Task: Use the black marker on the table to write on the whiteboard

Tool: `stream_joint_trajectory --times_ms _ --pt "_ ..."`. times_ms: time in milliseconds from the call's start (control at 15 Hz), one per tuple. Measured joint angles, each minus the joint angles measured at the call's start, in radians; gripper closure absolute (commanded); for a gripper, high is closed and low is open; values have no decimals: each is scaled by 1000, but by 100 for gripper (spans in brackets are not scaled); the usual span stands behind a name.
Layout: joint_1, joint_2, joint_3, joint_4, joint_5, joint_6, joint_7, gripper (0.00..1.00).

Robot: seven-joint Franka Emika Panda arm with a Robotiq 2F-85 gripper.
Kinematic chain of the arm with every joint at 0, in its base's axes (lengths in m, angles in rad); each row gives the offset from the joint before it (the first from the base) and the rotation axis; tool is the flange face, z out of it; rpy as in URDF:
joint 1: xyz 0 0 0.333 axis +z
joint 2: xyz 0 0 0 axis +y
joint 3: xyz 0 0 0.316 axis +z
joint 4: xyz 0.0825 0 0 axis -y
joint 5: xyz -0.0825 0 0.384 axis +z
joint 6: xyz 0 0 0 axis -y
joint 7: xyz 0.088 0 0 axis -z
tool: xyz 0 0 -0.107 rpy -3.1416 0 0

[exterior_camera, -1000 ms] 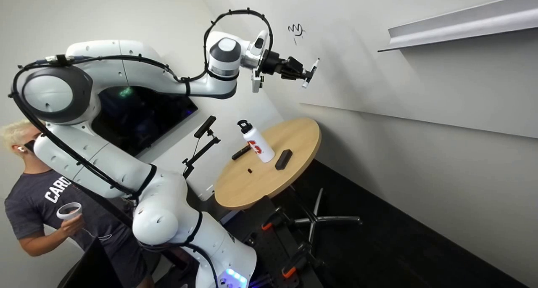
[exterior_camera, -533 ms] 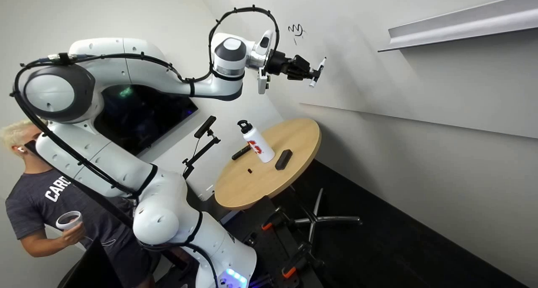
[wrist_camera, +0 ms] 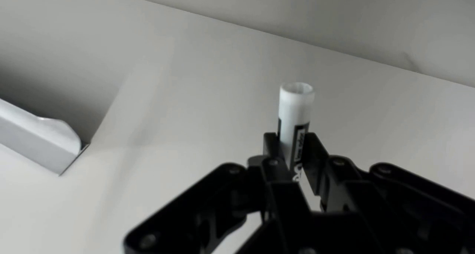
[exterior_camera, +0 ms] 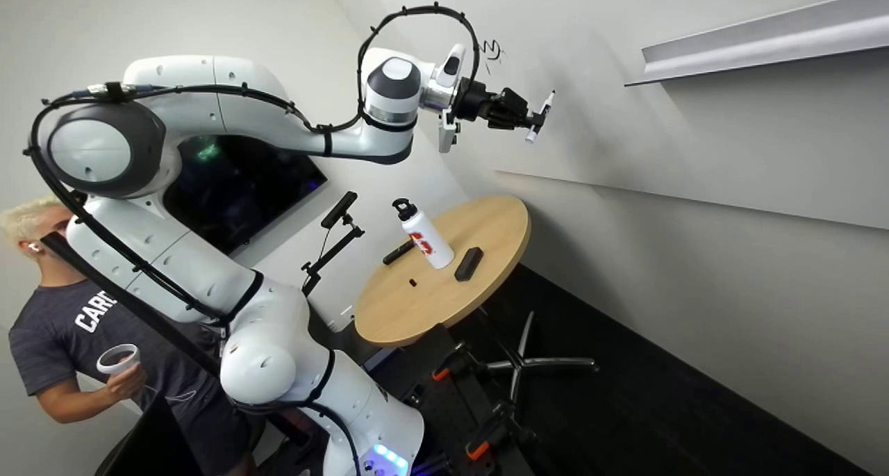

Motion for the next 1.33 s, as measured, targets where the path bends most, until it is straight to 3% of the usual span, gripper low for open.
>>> stream_joint_trajectory --times_ms 1333 --pt "38 50 -2 88 -2 -2 -3 95"
